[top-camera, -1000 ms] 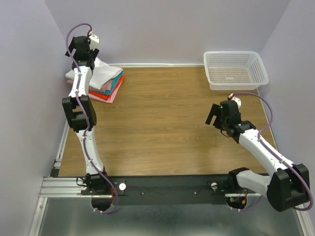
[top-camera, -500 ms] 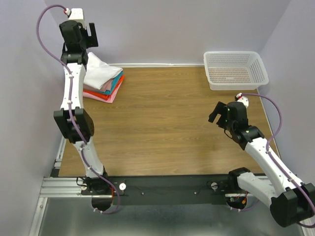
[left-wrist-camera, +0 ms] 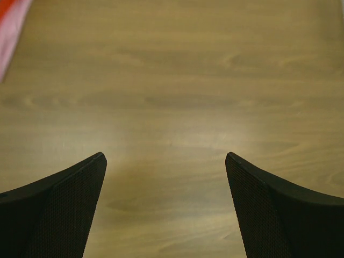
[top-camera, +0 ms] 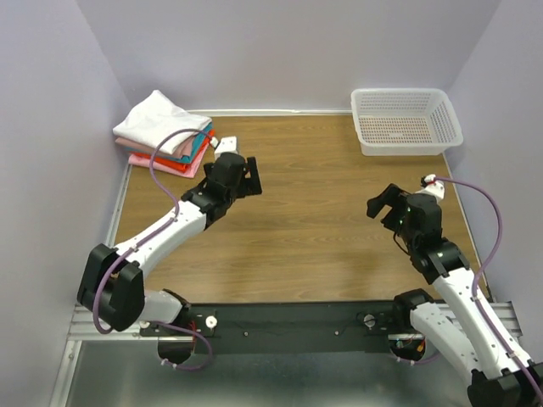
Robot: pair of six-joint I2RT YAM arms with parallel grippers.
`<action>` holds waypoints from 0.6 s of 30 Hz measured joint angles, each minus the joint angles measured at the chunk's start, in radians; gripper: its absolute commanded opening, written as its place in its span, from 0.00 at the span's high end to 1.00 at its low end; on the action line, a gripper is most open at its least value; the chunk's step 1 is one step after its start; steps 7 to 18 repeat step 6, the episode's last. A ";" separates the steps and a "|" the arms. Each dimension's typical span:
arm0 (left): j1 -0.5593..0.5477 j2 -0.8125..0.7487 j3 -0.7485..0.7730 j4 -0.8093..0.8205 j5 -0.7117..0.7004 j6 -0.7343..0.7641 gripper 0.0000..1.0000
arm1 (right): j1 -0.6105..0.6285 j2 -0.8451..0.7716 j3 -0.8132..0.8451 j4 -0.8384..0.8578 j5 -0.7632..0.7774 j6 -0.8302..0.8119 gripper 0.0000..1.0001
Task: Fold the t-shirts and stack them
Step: Reset both grippers
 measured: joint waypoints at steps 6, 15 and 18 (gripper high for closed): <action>-0.019 -0.029 -0.115 -0.048 -0.036 -0.105 0.02 | 0.000 -0.037 -0.038 -0.005 0.000 0.007 0.00; -0.019 -0.029 -0.115 -0.048 -0.036 -0.105 0.02 | 0.000 -0.037 -0.038 -0.005 0.000 0.007 0.00; -0.019 -0.029 -0.115 -0.048 -0.036 -0.105 0.02 | 0.000 -0.037 -0.038 -0.005 0.000 0.007 0.00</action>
